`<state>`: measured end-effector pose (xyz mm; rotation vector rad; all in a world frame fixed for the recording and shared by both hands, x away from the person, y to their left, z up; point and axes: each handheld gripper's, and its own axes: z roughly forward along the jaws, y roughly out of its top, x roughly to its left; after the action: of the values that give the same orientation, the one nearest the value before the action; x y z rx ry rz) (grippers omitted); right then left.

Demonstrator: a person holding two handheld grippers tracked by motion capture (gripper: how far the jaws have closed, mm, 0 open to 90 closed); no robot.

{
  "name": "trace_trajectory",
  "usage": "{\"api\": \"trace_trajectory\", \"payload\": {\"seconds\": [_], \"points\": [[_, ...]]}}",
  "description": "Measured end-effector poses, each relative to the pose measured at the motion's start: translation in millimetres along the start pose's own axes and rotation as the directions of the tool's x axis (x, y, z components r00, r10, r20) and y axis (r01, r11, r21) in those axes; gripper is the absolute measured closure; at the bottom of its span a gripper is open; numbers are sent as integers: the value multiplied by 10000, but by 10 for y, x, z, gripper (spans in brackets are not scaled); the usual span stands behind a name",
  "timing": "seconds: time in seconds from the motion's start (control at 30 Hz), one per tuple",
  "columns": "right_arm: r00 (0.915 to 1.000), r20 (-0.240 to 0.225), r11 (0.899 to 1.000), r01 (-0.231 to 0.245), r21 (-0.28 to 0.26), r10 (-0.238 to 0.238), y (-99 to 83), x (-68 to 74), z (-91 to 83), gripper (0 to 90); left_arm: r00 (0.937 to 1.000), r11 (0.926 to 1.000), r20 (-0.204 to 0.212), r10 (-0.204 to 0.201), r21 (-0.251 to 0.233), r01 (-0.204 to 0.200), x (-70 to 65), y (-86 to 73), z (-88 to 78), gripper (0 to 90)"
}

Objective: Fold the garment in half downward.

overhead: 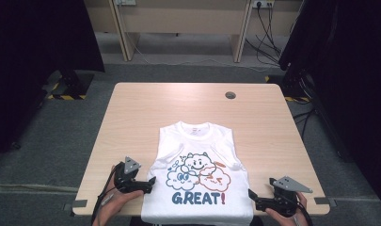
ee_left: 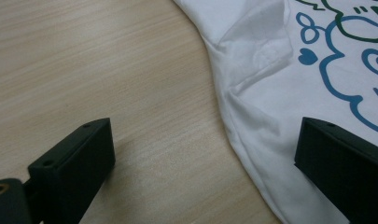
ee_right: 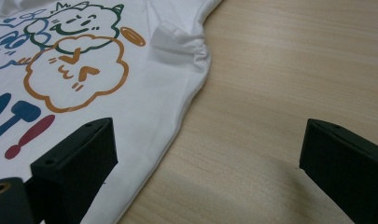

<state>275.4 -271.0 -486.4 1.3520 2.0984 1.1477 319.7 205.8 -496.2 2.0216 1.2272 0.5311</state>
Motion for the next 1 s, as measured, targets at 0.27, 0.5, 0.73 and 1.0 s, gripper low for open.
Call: {"api": "trace_trajectory", "payload": {"seconds": [0.27,0.5,0.73,1.0], "points": [[9999,-53,9999,116,42,-115,113,9,91,42,9999,10000,158,-11,-9,11,13,6,-12,51],[9995,-95,9995,298,115,-296,287,9,227,47,9999,9988,148,-83,-471,90,23,109,-95,61],[9997,-119,9997,208,96,-207,487,-6,368,53,9998,9979,106,-141,-629,147,34,253,-17,84],[9999,60,9997,84,239,-85,669,-82,579,87,9998,9979,114,-188,-610,195,49,394,116,113]]}}
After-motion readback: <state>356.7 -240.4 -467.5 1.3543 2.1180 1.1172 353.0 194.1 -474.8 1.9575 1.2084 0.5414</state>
